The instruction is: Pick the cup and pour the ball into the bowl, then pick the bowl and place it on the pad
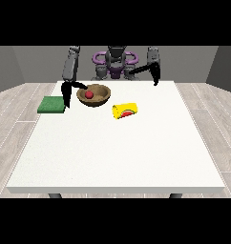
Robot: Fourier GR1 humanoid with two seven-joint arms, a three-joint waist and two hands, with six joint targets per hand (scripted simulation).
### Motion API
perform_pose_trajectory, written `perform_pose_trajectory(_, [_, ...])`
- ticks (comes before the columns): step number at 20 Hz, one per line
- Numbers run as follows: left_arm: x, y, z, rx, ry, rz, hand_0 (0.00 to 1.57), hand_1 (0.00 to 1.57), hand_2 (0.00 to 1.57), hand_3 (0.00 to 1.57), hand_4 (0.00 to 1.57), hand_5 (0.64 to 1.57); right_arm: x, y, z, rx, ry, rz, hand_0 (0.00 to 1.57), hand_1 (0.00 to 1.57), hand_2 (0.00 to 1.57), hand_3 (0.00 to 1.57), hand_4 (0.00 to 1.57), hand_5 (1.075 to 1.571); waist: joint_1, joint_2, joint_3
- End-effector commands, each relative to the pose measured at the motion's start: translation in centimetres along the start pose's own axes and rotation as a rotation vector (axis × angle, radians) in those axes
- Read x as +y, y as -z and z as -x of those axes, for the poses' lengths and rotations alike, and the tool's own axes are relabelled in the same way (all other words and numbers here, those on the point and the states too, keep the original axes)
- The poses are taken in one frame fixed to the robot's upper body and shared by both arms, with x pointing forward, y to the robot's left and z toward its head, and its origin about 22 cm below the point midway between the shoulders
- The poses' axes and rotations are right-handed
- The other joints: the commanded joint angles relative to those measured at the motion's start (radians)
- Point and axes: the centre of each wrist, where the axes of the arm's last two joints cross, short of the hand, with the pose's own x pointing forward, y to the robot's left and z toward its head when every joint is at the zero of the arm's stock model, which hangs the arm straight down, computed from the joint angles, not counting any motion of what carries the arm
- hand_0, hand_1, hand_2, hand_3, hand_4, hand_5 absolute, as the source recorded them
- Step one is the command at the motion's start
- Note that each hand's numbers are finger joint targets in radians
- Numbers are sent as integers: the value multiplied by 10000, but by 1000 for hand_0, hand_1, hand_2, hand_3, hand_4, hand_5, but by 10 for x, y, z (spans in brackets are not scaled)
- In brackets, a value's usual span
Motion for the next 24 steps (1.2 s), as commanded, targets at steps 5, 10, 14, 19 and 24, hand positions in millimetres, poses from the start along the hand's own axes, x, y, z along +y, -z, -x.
perform_pose_trajectory(5, [2, -22, 30, 737, 29, -201, 0, 0, 0, 0, 0, 1563, 65, 30, -3, 1154, 609, -172, 0, 0, 0, 0, 374, 1551, -133, -334, 461])
perform_pose_trajectory(10, [36, -26, 29, 728, -80, 165, 0, 0, 0, 0, 0, 1566, 69, 9, 28, 2035, 593, 271, 0, 0, 0, 0, 375, 1550, 195, -501, 466])
perform_pose_trajectory(14, [31, -9, 11, 250, -224, 263, 0, 0, 0, 0, 0, 1568, 35, -16, 41, 3399, -1532, 1107, 1571, 1571, 1571, 1571, 1045, 1553, 497, -24, 460])
perform_pose_trajectory(19, [51, -21, 33, 779, -204, -337, 0, 0, 0, 0, 0, 1570, 37, 19, 7, 3410, -2248, 1126, 1571, 1571, 1571, 1571, 1029, 1550, 85, -435, 452])
perform_pose_trajectory(24, [83, -45, 68, 1985, -103, -1094, 0, 0, 0, 0, 0, 1570, 79, 27, 1, 4027, -2611, 547, 1571, 1571, 1571, 1571, 1020, 1552, -1001, -1446, 457])
